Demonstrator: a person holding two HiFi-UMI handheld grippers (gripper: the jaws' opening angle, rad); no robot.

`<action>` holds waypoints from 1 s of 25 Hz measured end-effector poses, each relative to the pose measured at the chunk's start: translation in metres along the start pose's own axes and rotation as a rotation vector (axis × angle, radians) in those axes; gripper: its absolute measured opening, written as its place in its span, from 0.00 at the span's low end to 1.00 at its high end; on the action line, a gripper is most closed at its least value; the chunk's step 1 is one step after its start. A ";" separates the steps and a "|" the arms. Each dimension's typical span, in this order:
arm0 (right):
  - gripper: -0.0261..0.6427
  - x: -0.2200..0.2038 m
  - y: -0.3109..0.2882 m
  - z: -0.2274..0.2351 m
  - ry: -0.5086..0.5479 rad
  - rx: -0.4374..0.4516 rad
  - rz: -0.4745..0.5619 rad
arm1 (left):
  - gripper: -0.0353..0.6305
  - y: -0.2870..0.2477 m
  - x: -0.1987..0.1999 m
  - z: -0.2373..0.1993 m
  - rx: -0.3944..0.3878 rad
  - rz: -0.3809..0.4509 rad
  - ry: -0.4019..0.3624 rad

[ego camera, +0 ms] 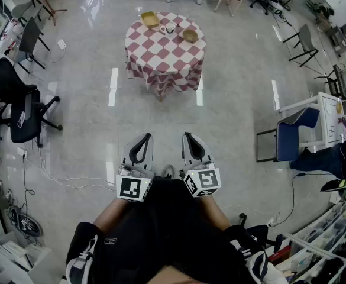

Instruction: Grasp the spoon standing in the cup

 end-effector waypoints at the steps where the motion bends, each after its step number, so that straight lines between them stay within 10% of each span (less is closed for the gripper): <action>1: 0.08 0.000 -0.001 0.000 0.001 -0.001 0.001 | 0.07 0.000 0.000 -0.002 0.004 -0.006 -0.001; 25: 0.08 -0.002 -0.066 -0.024 -0.006 -0.074 0.013 | 0.07 -0.022 -0.003 -0.089 -0.020 -0.003 0.015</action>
Point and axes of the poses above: the fingertips, and each gripper's own axes: y backward along the fingers, z to its right, x out of its top, the point moved 4 cm from there along y, backward along the fingers, and after that the axes turned 15 degrees about x, right-handed, at the moved point
